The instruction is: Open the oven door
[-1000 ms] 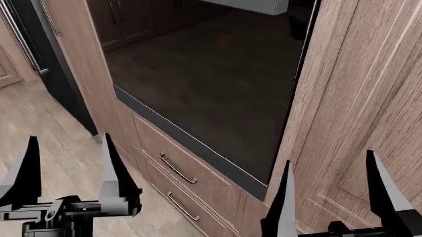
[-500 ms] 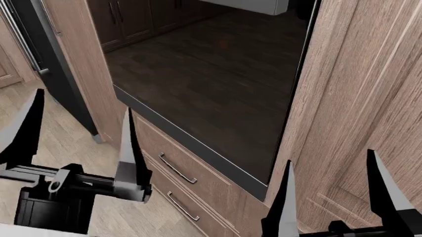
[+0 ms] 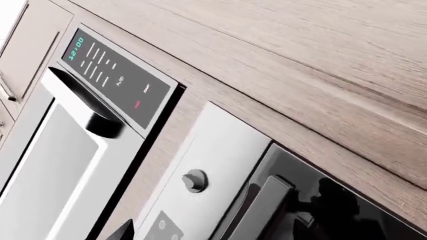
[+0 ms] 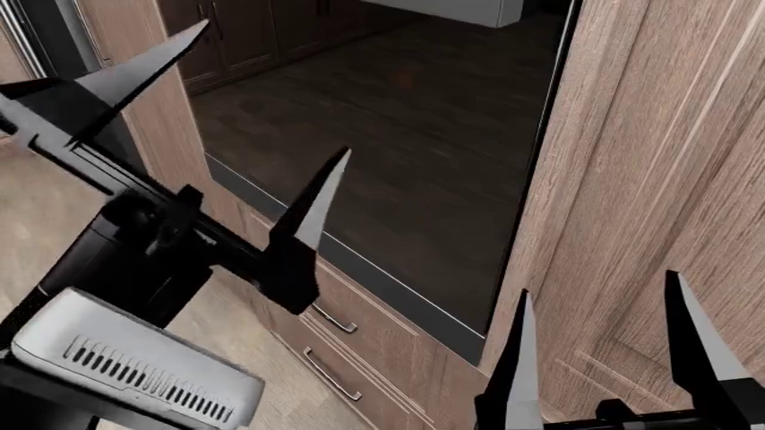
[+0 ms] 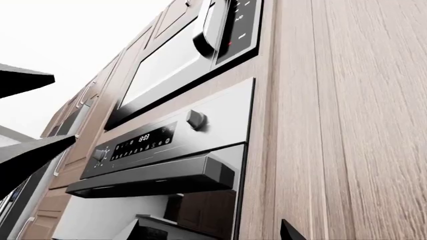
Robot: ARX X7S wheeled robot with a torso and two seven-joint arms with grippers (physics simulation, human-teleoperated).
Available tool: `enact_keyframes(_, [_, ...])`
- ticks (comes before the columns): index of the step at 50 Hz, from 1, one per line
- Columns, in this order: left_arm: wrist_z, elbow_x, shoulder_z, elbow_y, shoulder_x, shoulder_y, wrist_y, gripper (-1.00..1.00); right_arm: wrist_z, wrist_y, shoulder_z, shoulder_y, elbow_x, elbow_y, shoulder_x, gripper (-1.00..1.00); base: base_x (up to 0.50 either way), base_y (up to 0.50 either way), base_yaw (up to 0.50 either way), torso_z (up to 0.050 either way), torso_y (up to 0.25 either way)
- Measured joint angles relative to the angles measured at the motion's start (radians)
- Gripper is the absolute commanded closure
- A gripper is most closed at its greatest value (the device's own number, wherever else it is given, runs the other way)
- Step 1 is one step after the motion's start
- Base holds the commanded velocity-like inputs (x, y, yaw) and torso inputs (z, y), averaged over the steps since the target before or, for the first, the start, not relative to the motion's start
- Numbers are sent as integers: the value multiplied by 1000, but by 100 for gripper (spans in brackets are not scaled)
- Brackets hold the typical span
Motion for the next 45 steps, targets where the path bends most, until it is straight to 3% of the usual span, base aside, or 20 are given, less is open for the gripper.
enact_keyframes(23, [247,2,107,-182,-20,-333,1,-100,5,-4,-8,3,-1,6,4,-100,0,0,0,0,0])
enact_keyframes(45, [393,-17,160,-264,-34,-492,-3,-100,12,-3,-8,4,2,8,11,-100,0,0,0,0,0])
